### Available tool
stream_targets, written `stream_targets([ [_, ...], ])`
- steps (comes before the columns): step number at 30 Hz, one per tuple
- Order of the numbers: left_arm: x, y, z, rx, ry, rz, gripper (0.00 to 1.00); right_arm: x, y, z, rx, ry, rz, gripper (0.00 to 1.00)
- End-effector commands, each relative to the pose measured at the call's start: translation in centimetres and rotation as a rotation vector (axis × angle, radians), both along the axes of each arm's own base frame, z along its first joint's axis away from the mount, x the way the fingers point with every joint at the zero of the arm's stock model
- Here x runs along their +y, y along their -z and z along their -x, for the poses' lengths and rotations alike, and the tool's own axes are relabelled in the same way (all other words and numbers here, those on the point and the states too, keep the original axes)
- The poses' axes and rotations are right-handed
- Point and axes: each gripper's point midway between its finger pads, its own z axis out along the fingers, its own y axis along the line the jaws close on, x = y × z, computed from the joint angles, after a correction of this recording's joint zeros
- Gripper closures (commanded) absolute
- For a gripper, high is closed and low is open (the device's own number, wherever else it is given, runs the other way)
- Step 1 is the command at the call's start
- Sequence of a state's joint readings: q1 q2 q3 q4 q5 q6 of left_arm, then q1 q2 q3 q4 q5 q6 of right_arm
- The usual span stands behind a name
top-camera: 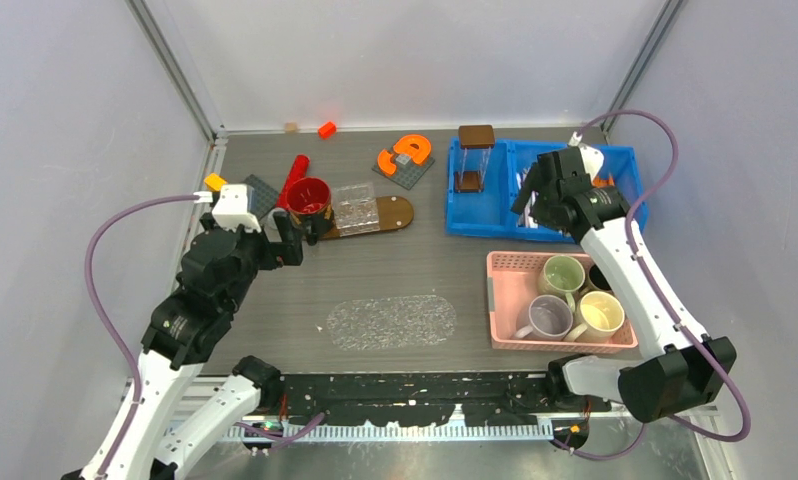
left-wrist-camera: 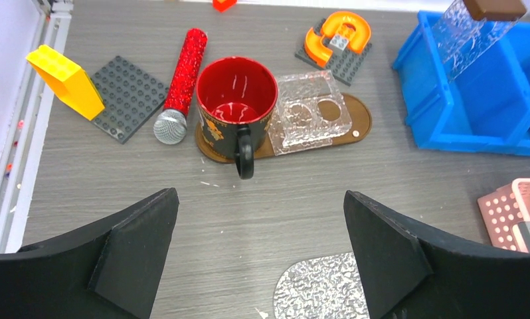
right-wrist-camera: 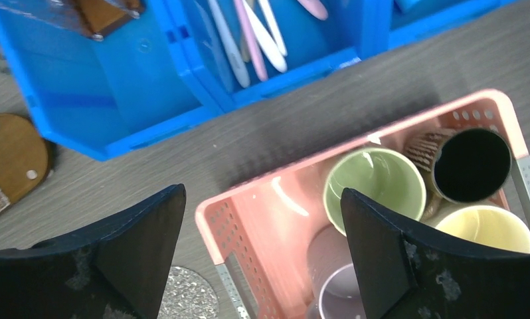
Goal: Prepare toiletry sets of a toothbrush and toothpaste on the tray
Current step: Pick up the cup from the storage box.
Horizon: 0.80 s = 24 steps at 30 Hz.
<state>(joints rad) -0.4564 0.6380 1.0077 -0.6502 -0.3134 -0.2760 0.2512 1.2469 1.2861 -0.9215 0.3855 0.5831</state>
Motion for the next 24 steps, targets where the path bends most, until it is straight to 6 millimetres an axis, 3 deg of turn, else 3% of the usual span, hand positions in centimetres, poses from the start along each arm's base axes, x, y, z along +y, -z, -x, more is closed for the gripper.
stream_targets([
  [1,0.4,-1.9,-0.3,-0.081,-0.018,0.012,0.0,-1.9,1.0,1.7,0.02,0.098,-0.027,0.08],
  [12,1.0,-1.2,-0.1,-0.08,-0.042,-0.012,0.0,-8.4,5.8,6.5,0.176,0.355,-0.05,0.23],
  [18,1.3,-1.2,-0.1,-0.083,-0.052,-0.021,0.0,-8.9,8.3,7.7,0.257,0.392,-0.081,0.32],
  [24,1.2,-0.9,-0.2,-0.078,-0.05,-0.028,0.0,-8.8,11.2,7.6,0.302,0.418,-0.158,0.44],
])
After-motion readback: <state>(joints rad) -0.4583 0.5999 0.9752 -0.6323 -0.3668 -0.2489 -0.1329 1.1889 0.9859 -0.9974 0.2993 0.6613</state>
